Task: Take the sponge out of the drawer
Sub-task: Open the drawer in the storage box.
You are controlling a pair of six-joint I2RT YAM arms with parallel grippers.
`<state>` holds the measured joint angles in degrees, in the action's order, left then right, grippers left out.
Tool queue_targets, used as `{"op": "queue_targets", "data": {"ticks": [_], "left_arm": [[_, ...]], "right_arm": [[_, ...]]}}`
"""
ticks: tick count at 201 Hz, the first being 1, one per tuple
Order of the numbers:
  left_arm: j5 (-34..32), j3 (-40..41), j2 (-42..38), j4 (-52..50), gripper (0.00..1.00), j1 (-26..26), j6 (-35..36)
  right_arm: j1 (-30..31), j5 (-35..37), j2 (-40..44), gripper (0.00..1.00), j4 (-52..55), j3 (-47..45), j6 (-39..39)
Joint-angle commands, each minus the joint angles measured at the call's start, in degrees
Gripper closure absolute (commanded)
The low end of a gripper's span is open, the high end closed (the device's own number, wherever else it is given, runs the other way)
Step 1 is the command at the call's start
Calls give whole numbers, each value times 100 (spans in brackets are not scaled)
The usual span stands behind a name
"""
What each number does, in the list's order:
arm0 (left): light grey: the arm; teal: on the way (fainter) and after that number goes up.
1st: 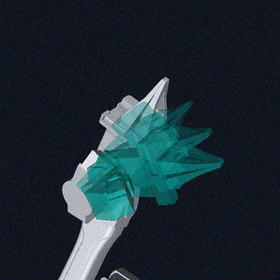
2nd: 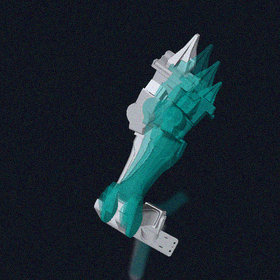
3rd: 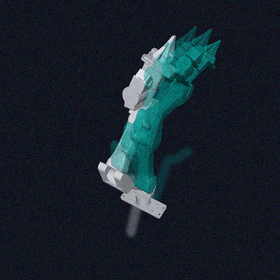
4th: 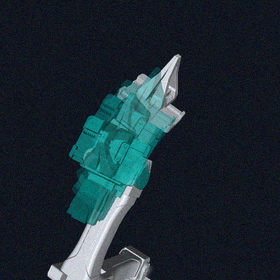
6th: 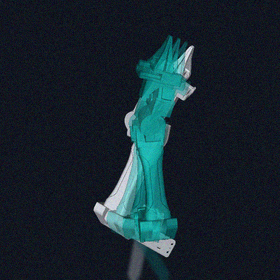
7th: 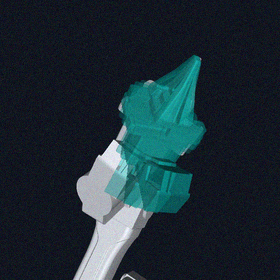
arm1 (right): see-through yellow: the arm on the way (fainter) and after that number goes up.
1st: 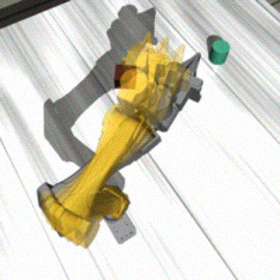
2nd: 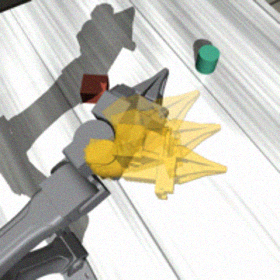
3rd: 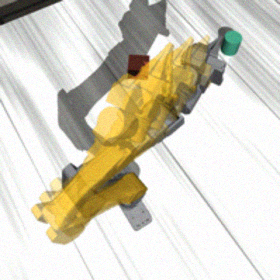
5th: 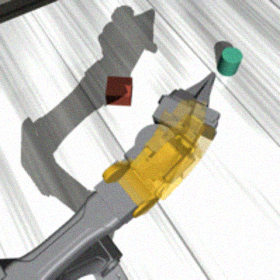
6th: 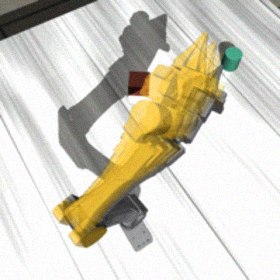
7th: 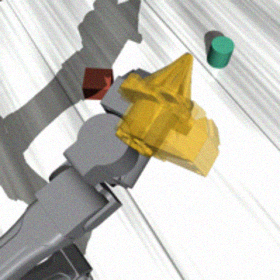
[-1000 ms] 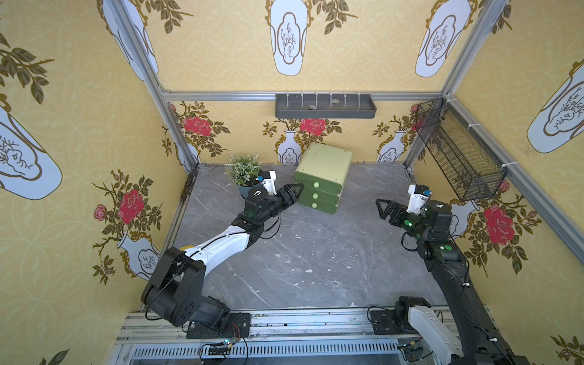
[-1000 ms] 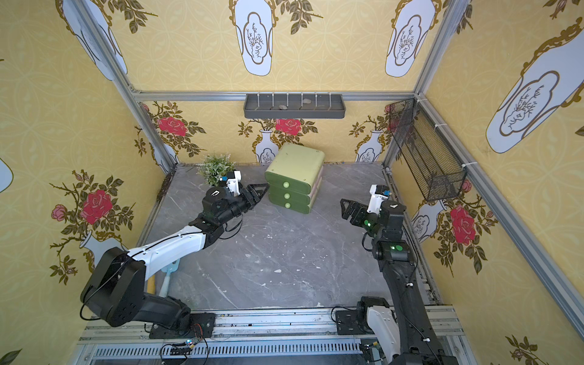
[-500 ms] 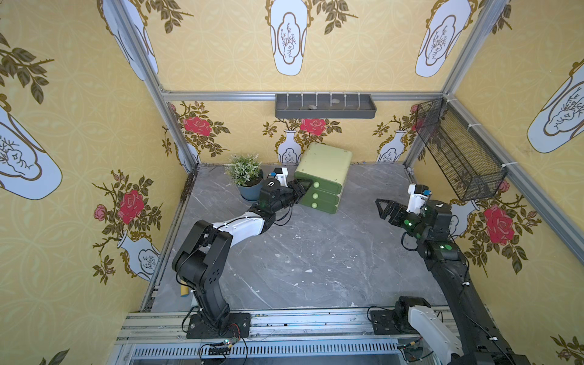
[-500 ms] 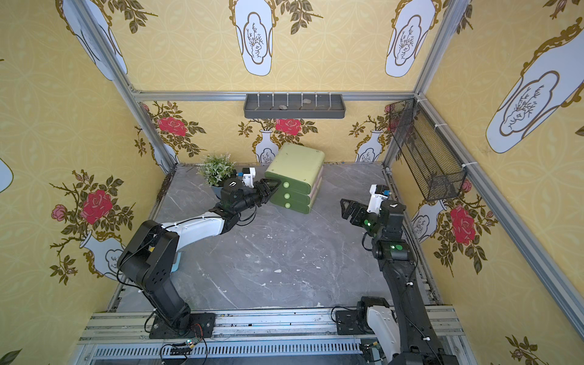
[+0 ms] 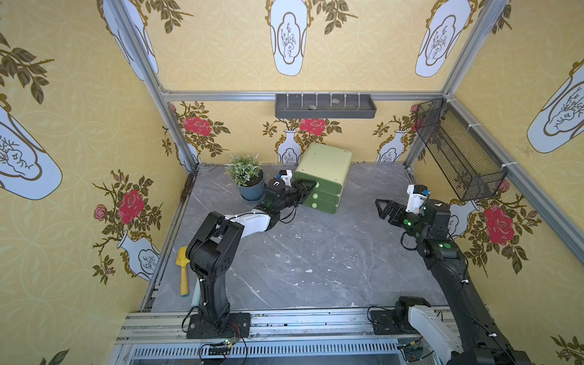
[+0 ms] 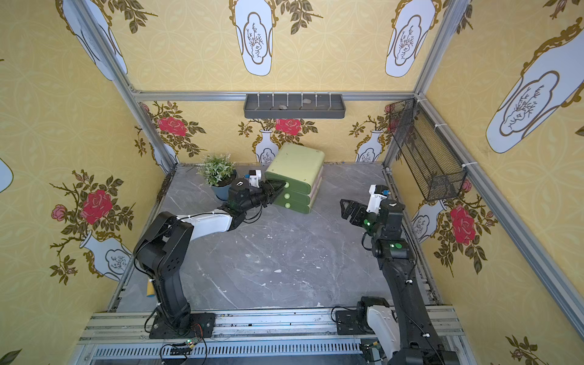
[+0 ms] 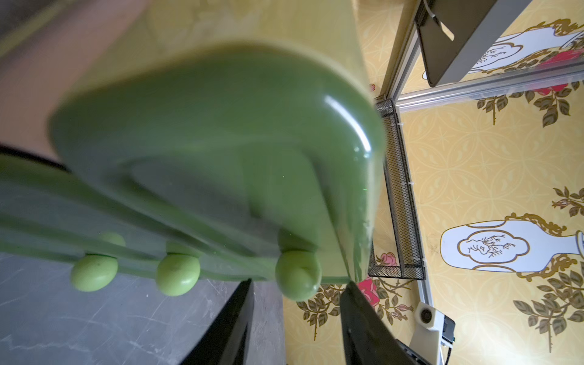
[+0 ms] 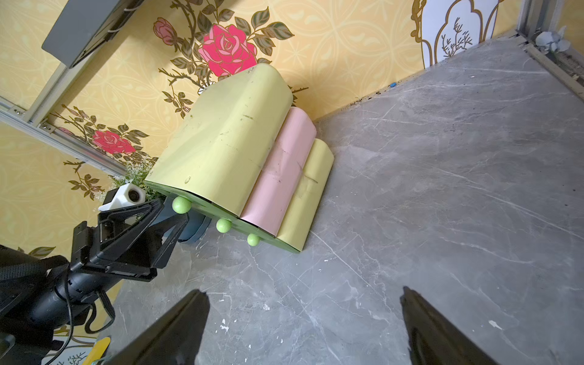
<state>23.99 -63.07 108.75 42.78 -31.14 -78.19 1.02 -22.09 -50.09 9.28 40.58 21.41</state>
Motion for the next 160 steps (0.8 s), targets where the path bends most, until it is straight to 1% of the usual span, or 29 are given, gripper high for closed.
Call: {"op": "queue_targets", "data": {"ticks": [1,115,160], "left_arm": [[105,-93,152,253,53,11,-105],[218,-220,539,809,59,-69,-685],[194,-204,621,959,69,-77,-794]], "right_arm": [[6,-36,-10,2,-50,-7,55],[9,-70,-45,3,-84,-81,127],[4,-85,-45,3,-102,-106,142]]}}
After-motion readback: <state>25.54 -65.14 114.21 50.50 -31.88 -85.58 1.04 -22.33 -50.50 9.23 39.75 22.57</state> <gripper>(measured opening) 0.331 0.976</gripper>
